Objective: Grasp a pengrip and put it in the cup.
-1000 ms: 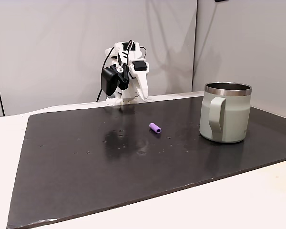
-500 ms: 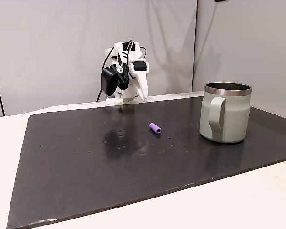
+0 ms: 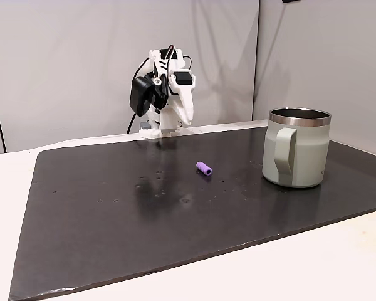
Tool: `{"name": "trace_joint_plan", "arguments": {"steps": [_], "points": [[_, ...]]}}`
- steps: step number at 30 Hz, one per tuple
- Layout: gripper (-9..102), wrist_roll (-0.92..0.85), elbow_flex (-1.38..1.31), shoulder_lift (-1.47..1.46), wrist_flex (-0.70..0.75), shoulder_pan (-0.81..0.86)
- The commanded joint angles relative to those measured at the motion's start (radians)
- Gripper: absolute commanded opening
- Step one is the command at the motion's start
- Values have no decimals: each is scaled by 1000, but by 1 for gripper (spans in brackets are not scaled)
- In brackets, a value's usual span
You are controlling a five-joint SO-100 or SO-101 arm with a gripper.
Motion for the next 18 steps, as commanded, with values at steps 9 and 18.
{"name": "trace_joint_plan", "arguments": {"steps": [9, 18], "points": [[0, -118, -624, -472, 166, -26], [0, -337, -973, -834, 291, 17]]}}
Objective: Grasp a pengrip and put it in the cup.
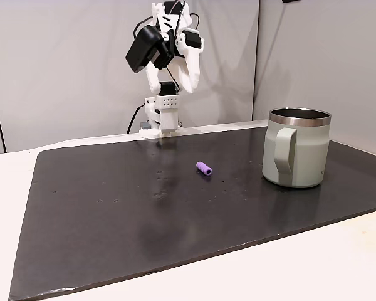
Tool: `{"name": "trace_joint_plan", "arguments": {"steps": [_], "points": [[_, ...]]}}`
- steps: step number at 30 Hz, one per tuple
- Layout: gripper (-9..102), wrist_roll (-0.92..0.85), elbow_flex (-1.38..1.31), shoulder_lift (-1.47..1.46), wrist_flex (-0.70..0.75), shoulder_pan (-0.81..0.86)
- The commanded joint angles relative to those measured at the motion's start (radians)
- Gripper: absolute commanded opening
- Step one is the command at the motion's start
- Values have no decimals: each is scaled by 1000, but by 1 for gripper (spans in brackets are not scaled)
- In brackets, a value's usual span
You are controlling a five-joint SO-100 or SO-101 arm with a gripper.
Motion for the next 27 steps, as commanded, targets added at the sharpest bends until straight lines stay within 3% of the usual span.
{"name": "trace_joint_plan", "arguments": {"steps": [1, 14, 27], "points": [[0, -101, -170, -114, 37, 23], [0, -374, -600, -630, 183, 110], [5, -569, -1124, -1134, 522, 67]]}}
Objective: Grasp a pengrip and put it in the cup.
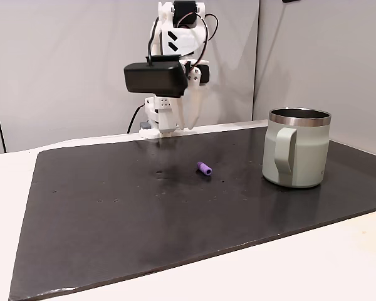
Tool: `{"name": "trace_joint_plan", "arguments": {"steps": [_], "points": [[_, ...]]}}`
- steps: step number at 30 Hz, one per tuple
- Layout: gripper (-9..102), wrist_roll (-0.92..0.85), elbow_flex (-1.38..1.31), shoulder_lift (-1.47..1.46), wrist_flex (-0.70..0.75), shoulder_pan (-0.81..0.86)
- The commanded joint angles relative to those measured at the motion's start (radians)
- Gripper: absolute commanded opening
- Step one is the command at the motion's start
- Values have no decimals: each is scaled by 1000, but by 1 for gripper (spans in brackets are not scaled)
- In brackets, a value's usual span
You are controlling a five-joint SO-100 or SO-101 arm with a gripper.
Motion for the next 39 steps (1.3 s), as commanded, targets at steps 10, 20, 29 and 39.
{"name": "trace_joint_plan", "arguments": {"steps": [10, 20, 29, 39], "points": [[9, -150, -179, -126, 133, -41], [22, -204, -268, -238, 133, -43], [22, -212, -390, -371, 137, -28], [22, -215, -500, -499, 137, -26]]}}
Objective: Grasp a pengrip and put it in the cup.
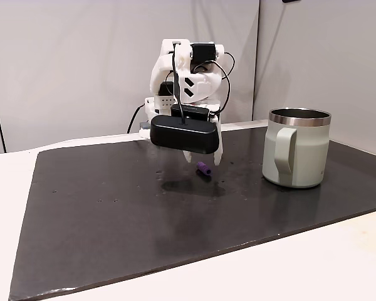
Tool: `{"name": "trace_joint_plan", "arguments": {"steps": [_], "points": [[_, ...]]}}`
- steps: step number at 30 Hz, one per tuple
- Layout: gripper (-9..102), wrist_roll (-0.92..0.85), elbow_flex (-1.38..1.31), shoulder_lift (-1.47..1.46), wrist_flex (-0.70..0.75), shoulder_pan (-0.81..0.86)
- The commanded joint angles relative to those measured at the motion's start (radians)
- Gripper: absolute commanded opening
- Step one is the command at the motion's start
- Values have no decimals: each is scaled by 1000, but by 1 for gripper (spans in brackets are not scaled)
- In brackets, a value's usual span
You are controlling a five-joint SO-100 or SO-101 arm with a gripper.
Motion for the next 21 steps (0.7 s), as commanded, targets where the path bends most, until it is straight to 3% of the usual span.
{"name": "trace_joint_plan", "arguments": {"steps": [1, 10, 21], "points": [[22, -15, -72, -2, 8, 6], [17, -15, -104, -69, 8, 2], [4, -14, -149, -121, 8, 15]]}}
